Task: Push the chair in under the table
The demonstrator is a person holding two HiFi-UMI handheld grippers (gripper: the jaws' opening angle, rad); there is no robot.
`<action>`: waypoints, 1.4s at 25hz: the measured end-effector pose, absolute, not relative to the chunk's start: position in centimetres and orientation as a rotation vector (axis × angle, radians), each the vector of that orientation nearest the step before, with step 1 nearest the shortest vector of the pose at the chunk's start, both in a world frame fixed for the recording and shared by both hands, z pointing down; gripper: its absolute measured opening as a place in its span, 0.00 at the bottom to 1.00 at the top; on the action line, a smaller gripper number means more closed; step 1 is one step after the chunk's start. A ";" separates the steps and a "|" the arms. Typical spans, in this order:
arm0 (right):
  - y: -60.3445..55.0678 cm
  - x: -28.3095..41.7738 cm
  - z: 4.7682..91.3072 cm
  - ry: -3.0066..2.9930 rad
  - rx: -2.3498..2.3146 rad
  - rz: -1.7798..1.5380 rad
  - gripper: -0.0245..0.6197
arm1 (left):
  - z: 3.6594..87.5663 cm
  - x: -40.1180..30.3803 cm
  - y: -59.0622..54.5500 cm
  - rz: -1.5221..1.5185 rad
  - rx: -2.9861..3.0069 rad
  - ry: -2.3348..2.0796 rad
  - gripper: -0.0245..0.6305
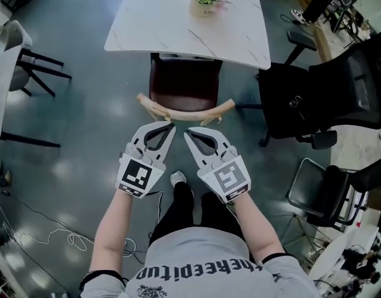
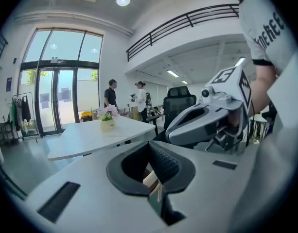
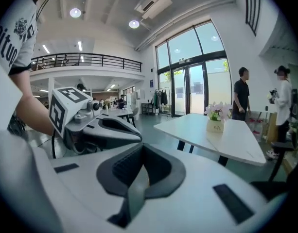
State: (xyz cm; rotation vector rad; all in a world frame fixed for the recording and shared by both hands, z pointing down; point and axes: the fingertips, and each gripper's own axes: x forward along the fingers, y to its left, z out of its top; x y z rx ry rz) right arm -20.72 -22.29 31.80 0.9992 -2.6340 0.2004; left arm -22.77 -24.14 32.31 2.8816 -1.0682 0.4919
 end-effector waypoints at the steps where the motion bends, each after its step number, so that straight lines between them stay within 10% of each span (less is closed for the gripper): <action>1: -21.9 -20.8 30.9 -2.653 0.997 0.195 0.05 | 31.5 -22.8 -23.7 0.453 2.876 -1.078 0.06; 35: -16.0 -16.3 19.5 -2.953 0.911 0.098 0.05 | 19.9 -17.6 -16.5 0.177 2.900 -1.309 0.06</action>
